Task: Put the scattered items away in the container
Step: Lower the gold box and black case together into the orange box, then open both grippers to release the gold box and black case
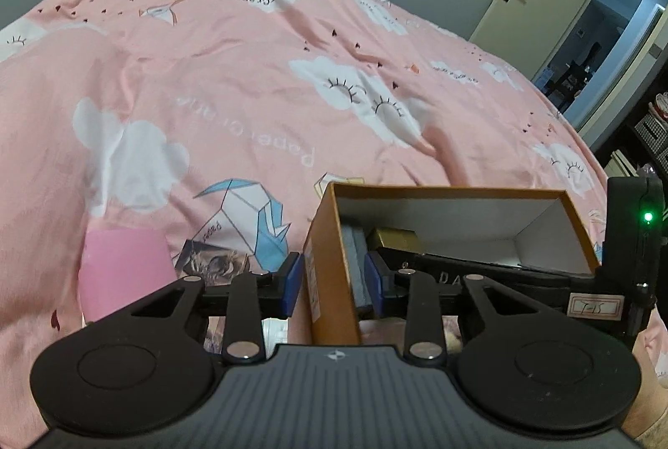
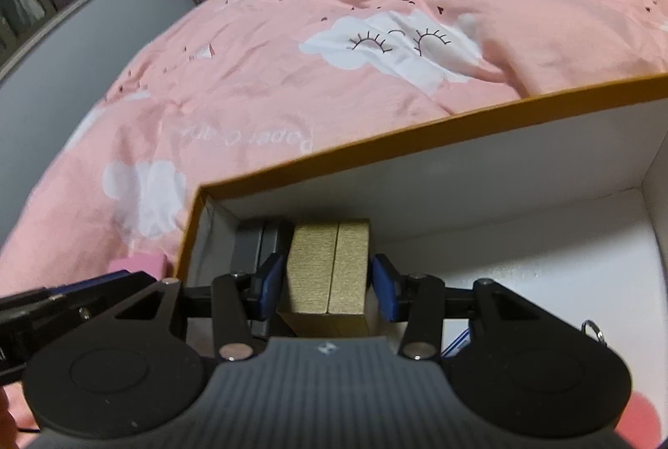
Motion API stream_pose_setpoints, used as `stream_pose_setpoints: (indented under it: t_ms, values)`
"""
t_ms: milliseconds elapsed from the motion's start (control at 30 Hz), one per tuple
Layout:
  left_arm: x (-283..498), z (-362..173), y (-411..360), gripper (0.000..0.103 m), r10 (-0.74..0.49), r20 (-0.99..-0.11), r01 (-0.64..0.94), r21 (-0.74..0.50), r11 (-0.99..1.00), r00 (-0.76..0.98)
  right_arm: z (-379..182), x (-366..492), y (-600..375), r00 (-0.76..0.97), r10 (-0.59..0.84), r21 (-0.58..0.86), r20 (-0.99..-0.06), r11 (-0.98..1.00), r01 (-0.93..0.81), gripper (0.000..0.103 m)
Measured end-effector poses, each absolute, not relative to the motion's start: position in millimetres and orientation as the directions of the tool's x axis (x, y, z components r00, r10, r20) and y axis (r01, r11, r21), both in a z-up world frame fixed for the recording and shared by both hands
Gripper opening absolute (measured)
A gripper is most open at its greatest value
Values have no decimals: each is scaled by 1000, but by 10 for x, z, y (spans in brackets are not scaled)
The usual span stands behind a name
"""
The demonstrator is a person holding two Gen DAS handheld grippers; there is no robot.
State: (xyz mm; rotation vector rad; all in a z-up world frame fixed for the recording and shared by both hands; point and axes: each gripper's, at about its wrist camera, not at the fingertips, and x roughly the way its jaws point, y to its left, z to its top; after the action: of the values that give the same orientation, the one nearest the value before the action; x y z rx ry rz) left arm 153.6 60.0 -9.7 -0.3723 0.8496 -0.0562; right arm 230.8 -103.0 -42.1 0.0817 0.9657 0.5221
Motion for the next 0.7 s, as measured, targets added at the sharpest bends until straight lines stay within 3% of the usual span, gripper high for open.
stream_pose_setpoints:
  t_ms: [433,467,533,700]
  values:
    - [1463,-166,616,37,-194,-737,-115,-346,931,647,-296,2220,-1140,397,473,300,-787,855,-424,50]
    - [1455,-171,617,37,-194,-737,-116,-348,930,648,-294,2208,-1151,389,467,292,-794,855,-429,46]
    - [1440,-176,618,37,-197,-734,-116,-352,929,650,-317,2198,-1171,372,465,291,-803,852,-436,26]
    - [1433,-192,613,36,-203,-734,-113,-356,928,648,-433,2225,-1179,352,463,303,-813,854,-424,21]
